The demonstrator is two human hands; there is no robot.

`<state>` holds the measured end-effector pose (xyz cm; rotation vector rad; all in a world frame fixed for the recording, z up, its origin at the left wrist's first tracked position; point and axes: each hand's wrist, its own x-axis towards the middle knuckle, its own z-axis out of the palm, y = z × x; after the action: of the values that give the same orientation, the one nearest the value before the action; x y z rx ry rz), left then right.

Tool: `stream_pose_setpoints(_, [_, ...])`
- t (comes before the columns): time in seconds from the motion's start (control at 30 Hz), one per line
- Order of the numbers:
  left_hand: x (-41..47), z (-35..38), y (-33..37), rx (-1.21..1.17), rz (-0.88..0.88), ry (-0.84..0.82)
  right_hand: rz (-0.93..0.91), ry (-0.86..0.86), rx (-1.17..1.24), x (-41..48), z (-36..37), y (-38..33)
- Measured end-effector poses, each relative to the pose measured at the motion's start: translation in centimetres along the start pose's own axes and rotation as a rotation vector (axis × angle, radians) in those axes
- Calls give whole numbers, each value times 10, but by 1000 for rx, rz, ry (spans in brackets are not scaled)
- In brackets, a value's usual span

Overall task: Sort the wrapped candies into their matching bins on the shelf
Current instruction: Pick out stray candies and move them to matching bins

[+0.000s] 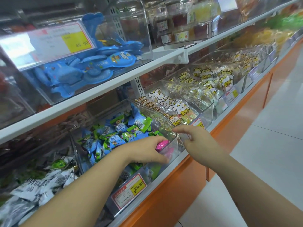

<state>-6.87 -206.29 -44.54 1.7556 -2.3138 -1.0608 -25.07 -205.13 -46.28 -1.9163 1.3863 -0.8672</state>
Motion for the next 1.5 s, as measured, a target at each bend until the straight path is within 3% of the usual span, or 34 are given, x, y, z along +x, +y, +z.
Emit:
stream_pose_setpoints(0.47, [6, 4, 5, -35, -60, -38, -24, 27, 2, 1, 0, -2])
stream_pose_setpoints(0.73, [3, 3, 11, -2, -2, 4, -29, 13, -21, 1, 0, -1])
stream_pose_setpoints(0.83, [-3, 3, 13, 59, 49, 92, -43, 5, -31, 1, -1, -2])
stream_pose_setpoints(0.93, [-11, -1, 12, -33, 94, 197, -54, 12, -13, 2, -1, -3])
stream_pose_setpoints(1.17, [-76, -9, 15, -161, 225, 612, -105, 139, 41, -7, 12, -31])
stream_pose_setpoints(1.3, [-132, -4, -3, -101, 240, 761, -247, 67, 58, -24, 43, -68])
stream_pose_setpoints(1.5, [-222, 8, -53, -68, 128, 942, -445, -109, 67, -60, 103, -129])
